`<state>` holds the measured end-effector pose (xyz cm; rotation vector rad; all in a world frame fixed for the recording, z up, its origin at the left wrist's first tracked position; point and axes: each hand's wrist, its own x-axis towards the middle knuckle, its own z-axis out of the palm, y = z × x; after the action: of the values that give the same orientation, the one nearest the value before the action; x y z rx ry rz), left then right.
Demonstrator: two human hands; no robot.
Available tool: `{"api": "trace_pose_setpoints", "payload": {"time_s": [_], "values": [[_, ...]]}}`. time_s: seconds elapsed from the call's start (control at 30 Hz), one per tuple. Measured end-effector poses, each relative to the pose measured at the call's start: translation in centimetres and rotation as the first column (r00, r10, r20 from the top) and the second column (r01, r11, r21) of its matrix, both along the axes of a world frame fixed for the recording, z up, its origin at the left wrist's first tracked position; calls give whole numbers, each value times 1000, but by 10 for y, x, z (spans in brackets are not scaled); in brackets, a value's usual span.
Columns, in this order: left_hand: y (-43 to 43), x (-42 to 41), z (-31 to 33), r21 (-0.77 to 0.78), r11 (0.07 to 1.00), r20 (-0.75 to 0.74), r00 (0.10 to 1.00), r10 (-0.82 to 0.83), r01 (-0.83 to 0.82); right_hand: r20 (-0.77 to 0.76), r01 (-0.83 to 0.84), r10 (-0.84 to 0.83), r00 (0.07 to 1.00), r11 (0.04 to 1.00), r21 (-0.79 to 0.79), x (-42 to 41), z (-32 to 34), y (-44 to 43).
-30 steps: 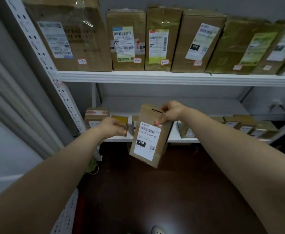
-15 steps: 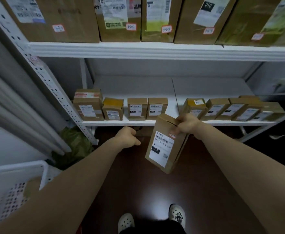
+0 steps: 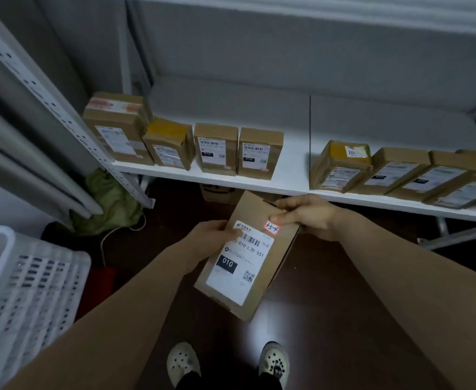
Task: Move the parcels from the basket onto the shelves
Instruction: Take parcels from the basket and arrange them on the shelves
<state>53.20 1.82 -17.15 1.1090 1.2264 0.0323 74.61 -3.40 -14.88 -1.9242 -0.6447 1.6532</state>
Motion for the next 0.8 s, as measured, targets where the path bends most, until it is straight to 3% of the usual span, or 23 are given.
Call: {"api": "trace_pose_setpoints", "payload": {"time_s": [0.2, 0.4, 0.8], "values": [[10, 6, -48, -49, 982, 56, 981, 188, -185, -117, 331, -326, 938, 943, 31, 1, -62, 13], [18, 7, -97, -76, 950, 38, 951, 306, -303, -160, 306, -308, 938, 951, -39, -16, -115, 16], [28, -4, -143, -135, 940, 0, 949, 315, -312, -117, 340, -339, 933, 940, -14, -22, -171, 24]]}}
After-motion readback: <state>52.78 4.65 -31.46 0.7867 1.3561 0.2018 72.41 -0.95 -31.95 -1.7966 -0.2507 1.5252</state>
